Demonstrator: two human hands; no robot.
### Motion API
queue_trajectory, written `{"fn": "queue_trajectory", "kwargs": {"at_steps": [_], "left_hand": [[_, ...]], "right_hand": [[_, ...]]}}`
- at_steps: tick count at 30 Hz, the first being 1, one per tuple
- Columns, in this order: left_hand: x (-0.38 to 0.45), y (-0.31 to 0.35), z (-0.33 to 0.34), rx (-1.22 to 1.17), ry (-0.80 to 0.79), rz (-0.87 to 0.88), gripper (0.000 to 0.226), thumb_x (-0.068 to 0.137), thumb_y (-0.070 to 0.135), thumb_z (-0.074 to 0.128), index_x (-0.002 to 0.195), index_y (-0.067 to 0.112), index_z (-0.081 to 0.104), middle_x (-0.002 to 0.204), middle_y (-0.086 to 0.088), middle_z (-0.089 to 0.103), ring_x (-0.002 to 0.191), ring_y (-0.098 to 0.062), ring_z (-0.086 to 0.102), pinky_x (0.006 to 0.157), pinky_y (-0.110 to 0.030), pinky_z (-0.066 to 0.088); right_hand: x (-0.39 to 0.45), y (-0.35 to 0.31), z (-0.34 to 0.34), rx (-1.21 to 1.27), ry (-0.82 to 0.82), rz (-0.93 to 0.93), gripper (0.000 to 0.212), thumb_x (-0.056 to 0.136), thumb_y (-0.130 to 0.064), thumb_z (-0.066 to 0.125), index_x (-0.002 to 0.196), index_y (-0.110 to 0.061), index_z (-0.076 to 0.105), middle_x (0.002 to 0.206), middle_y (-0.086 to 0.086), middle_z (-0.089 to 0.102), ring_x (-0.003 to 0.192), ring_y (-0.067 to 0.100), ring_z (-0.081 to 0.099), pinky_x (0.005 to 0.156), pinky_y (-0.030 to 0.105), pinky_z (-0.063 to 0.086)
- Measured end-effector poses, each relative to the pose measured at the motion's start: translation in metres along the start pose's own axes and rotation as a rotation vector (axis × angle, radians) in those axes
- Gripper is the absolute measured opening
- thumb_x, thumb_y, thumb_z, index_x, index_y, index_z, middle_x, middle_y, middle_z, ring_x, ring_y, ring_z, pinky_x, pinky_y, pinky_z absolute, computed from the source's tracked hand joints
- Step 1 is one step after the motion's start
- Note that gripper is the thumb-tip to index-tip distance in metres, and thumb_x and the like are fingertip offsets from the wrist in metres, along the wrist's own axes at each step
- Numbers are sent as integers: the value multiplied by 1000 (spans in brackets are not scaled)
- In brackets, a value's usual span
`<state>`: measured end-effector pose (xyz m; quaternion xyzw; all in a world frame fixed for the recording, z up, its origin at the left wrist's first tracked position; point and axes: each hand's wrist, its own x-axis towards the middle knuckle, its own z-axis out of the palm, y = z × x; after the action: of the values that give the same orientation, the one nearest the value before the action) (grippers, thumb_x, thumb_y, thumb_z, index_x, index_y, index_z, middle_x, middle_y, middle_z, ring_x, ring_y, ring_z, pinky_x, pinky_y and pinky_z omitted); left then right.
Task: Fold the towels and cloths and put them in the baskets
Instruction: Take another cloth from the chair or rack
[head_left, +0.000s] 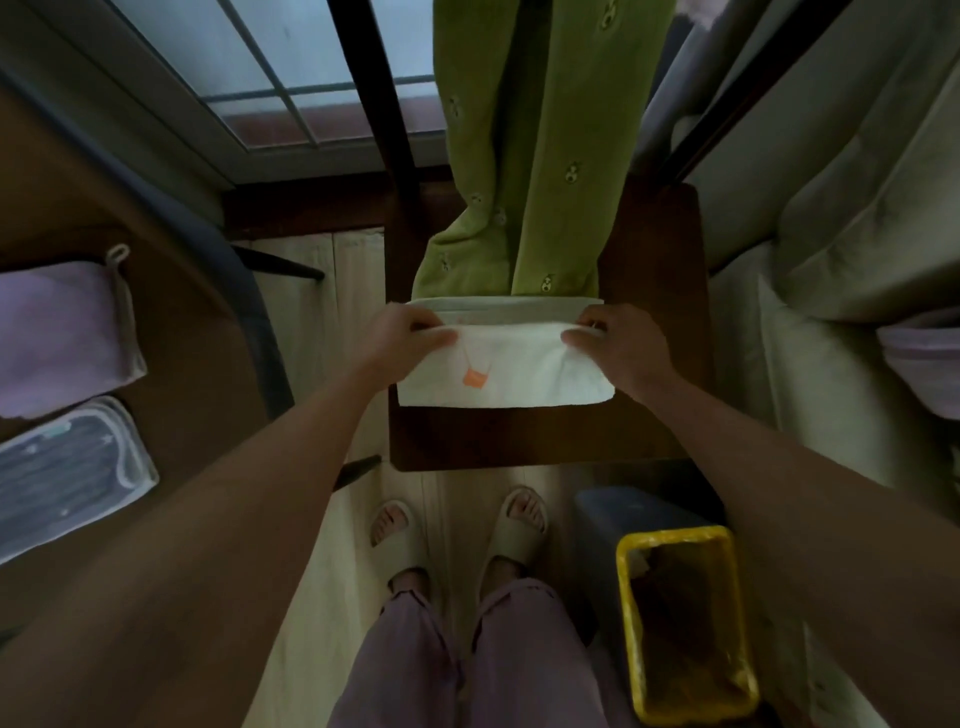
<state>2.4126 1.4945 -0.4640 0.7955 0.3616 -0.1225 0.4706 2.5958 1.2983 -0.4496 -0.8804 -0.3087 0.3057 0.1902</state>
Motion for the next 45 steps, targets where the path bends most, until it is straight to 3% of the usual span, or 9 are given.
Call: {"fn": "queue_trajectory", "kwargs": {"at_steps": [3, 7, 13, 19, 29, 34, 38, 41, 45], "left_hand": [[17, -8, 2, -99, 177, -13, 10, 89, 33, 62, 90, 23, 62, 88, 5, 59, 81, -11, 57, 69, -24, 43], [21, -7, 9, -90, 310, 10, 10, 93, 31, 56, 91, 22, 52, 86, 8, 53, 79, -5, 52, 64, -20, 38], [24, 7, 11, 50, 352, 32, 15, 101, 34, 39, 99, 19, 40, 78, 12, 46, 68, 0, 47, 52, -20, 33], [30, -7, 11, 15, 309, 31, 34, 92, 40, 57, 112, 16, 45, 93, 9, 47, 75, 1, 49, 58, -16, 39], [27, -9, 16, 148, 304, -54, 34, 102, 37, 31, 127, 14, 33, 90, -1, 51, 78, -20, 57, 67, -37, 51], [27, -11, 13, 89, 399, -96, 37, 98, 47, 39, 119, 17, 41, 93, -2, 55, 79, -20, 60, 66, -40, 55], [16, -12, 15, -6, 477, -130, 43, 93, 47, 49, 125, 21, 40, 106, 3, 54, 89, -14, 59, 68, -30, 52], [7, -5, 14, 24, 567, -184, 48, 96, 43, 47, 136, 20, 35, 118, -2, 54, 100, -15, 57, 79, -29, 49], [-5, 13, 20, 251, 717, -29, 40, 100, 33, 43, 135, 14, 43, 137, -5, 44, 122, -18, 44, 98, -27, 35]], "right_hand": [[14, 0, 10, 117, 90, 76, 21, 84, -35, 68, 89, -14, 70, 87, 4, 67, 80, 19, 62, 73, 37, 52], [24, -3, 20, 315, 96, 148, 18, 85, -23, 69, 97, -10, 67, 99, 4, 66, 89, 17, 60, 80, 30, 50], [31, -3, 23, 7, 243, -101, 19, 96, -16, 53, 111, -4, 55, 92, 9, 62, 87, 26, 63, 72, 29, 43], [42, -5, 28, -34, 274, -111, 19, 98, -16, 49, 112, -3, 51, 90, 13, 62, 84, 31, 64, 76, 46, 53], [31, 3, 44, 122, 309, -15, 31, 93, -18, 55, 120, -4, 53, 106, 11, 61, 95, 24, 60, 80, 28, 43], [29, 3, 47, 198, 342, 7, 29, 92, -15, 57, 117, -1, 54, 102, 11, 61, 89, 19, 58, 73, 19, 38], [27, 0, 48, 189, 373, 66, 22, 93, -18, 57, 110, -4, 52, 97, 7, 59, 81, 14, 54, 66, 17, 35], [25, -12, 46, 162, 397, 130, 31, 91, -23, 59, 115, -8, 47, 109, 5, 57, 94, 21, 59, 76, 31, 47], [14, -24, 52, -307, 625, 126, 46, 92, -36, 53, 130, -13, 45, 142, 11, 43, 131, 30, 39, 108, 43, 27]]}}
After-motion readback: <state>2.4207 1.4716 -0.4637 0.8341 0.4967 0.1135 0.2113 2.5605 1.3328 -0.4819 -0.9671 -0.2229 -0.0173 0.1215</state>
